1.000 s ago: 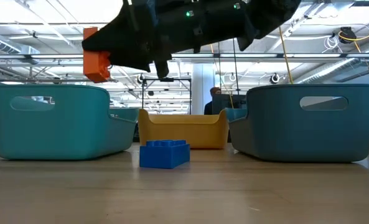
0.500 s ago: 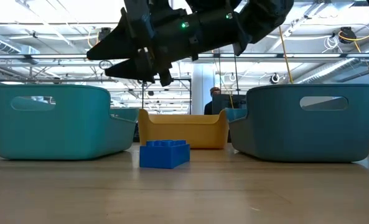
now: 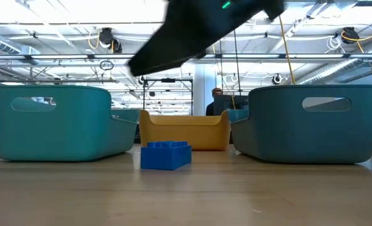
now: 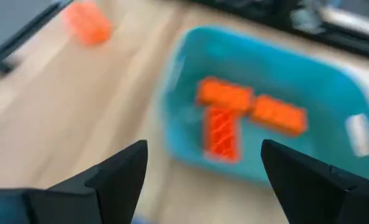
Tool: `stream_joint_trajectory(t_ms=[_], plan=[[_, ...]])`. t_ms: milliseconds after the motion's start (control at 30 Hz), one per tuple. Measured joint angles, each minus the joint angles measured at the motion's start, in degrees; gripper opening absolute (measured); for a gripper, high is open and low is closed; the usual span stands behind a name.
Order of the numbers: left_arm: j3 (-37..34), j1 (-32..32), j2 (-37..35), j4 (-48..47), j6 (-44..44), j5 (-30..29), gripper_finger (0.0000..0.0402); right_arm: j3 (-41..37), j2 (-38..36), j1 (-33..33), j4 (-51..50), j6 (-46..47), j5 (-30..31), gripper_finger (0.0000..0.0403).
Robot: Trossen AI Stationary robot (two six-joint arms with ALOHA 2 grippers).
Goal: Sort & place blocks by color
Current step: Put the blue game piece into the blue bin
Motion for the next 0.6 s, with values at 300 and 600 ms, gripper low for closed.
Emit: stream_joint_trajectory(t_ms=[300,600], plan=[[0.0,0.2,0.0,0.0,0.0,-2.4,0.0149,0.1,-5.3,5.2,-13.7,-3.5,-4.6,0.029],[0.0,0.2,0.0,3.0,3.4,-3.4,0.0149,8.3,-2.7,4.9,-26.1,-6.1,-4.5,0.0281]])
